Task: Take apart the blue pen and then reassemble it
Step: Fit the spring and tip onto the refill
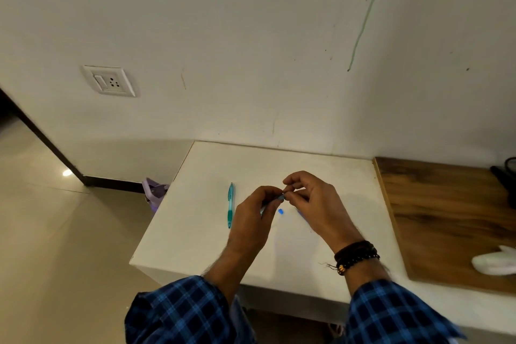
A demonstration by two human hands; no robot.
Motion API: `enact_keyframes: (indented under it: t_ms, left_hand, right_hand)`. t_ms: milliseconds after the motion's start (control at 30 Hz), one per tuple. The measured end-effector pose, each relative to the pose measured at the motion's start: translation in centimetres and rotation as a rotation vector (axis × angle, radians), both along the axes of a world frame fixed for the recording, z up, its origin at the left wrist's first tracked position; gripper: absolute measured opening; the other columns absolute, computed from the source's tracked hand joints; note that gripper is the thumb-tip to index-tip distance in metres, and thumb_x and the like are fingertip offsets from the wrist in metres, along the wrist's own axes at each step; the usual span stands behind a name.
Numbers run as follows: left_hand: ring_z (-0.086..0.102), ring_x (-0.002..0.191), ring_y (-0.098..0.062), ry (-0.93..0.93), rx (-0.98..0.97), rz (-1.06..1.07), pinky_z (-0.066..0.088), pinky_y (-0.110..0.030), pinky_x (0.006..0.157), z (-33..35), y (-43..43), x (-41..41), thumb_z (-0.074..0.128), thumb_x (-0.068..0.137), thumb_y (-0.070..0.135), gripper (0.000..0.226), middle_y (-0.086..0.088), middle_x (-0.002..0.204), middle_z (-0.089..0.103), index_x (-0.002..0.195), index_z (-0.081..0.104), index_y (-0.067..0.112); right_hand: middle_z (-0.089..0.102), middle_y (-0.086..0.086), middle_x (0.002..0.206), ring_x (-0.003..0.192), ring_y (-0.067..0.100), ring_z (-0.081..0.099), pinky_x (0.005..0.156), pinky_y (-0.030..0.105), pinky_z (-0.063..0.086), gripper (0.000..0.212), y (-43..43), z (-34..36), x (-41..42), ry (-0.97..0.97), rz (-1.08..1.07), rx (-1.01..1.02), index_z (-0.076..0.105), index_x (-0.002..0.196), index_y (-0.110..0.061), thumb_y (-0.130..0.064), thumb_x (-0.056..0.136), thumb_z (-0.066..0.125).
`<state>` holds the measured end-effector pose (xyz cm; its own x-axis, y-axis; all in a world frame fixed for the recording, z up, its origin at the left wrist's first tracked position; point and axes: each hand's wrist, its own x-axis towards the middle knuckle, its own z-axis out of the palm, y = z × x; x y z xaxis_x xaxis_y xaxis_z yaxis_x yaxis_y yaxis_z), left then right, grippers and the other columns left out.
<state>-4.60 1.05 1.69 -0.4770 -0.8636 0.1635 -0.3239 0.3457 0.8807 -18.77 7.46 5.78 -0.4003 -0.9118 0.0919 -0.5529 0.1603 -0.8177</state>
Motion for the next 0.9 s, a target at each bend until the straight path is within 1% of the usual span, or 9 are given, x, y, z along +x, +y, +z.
enact_keyframes:
  t_ms: [67,200,367,533,600,667,733,800,900]
  left_hand:
    - [0.062,0.087,0.008,-0.004,-0.007,0.001,0.043,0.002,0.075,0.01,0.01,0.03,0.06,0.094,0.035,0.01,0.031,0.091,0.061,0.104,0.058,0.036]
    - [0.06,0.089,0.015,-0.008,-0.022,0.002,0.042,0.002,0.075,-0.01,0.02,0.12,0.062,0.095,0.032,0.009,0.032,0.089,0.061,0.102,0.058,0.036]
    - [0.062,0.087,0.011,-0.022,-0.034,-0.009,0.043,0.001,0.077,-0.01,0.06,0.11,0.061,0.095,0.033,0.009,0.032,0.089,0.061,0.104,0.06,0.033]
    - [0.063,0.088,0.006,-0.032,-0.037,-0.013,0.044,0.001,0.08,-0.15,-0.01,0.14,0.06,0.095,0.034,0.012,0.03,0.092,0.062,0.106,0.063,0.031]
    - [0.063,0.089,0.006,-0.025,-0.039,-0.011,0.045,0.0,0.08,-0.12,-0.05,0.16,0.059,0.095,0.034,0.012,0.03,0.093,0.062,0.107,0.063,0.032]
    - [0.063,0.092,0.006,-0.003,-0.04,-0.012,0.045,-0.001,0.08,-0.07,-0.09,0.21,0.06,0.095,0.032,0.011,0.03,0.093,0.063,0.106,0.061,0.034]
    - [0.062,0.092,0.009,0.019,-0.037,-0.009,0.045,-0.002,0.079,-0.02,-0.09,0.23,0.06,0.095,0.03,0.011,0.03,0.092,0.063,0.106,0.06,0.034]
    - [0.062,0.091,0.01,0.034,-0.027,-0.004,0.045,-0.002,0.079,-0.06,-0.08,0.21,0.06,0.095,0.029,0.014,0.031,0.092,0.062,0.109,0.062,0.029]
    - [0.063,0.09,0.008,0.042,-0.009,-0.005,0.046,-0.003,0.08,-0.12,-0.16,0.19,0.06,0.095,0.028,0.016,0.029,0.093,0.062,0.111,0.062,0.028]
  right_hand:
    - [0.072,-0.01,0.1,0.091,0.006,0.072,0.08,0.016,0.057,0.016,0.05,0.04,-0.06,-0.025,0.0,0.002,0.067,0.108,-0.027,-0.017,0.096,0.067]
    - [0.072,-0.01,0.099,0.089,0.004,0.072,0.074,0.009,0.053,0.015,0.1,0.23,-0.04,-0.01,-0.007,0.018,0.067,0.109,-0.027,-0.02,0.096,0.067]
    - [0.073,-0.012,0.097,0.088,0.006,0.073,0.077,0.015,0.055,0.021,0.32,0.46,0.11,-0.003,-0.009,0.036,0.059,0.116,-0.03,-0.021,0.097,0.065]
    - [0.072,-0.01,0.097,0.088,0.007,0.073,0.079,0.02,0.058,0.017,0.25,0.36,0.06,-0.015,-0.015,0.049,0.062,0.112,-0.029,-0.021,0.097,0.065]
    - [0.073,-0.01,0.096,0.086,0.007,0.073,0.078,0.019,0.058,0.011,0.22,0.13,0.13,-0.059,-0.029,0.041,0.066,0.107,-0.027,-0.022,0.097,0.066]
    - [0.076,-0.007,0.09,0.083,0.007,0.074,0.077,0.02,0.059,0.008,0.09,-0.12,0.26,-0.148,-0.049,0.029,0.072,0.101,-0.024,-0.02,0.097,0.066]
    - [0.078,-0.002,0.086,0.081,0.011,0.076,0.077,0.023,0.061,0.009,-0.05,-0.24,0.22,-0.261,-0.06,0.016,0.075,0.098,-0.017,-0.017,0.097,0.066]
    - [0.078,0.003,0.087,0.082,0.016,0.077,0.075,0.023,0.061,0.013,-0.02,-0.05,0.03,-0.369,-0.05,0.013,0.076,0.1,-0.012,-0.013,0.098,0.064]
    - [0.079,0.007,0.089,0.083,0.016,0.077,0.075,0.022,0.061,0.016,0.13,0.15,-0.16,-0.392,-0.013,0.019,0.076,0.104,-0.009,-0.007,0.099,0.061]
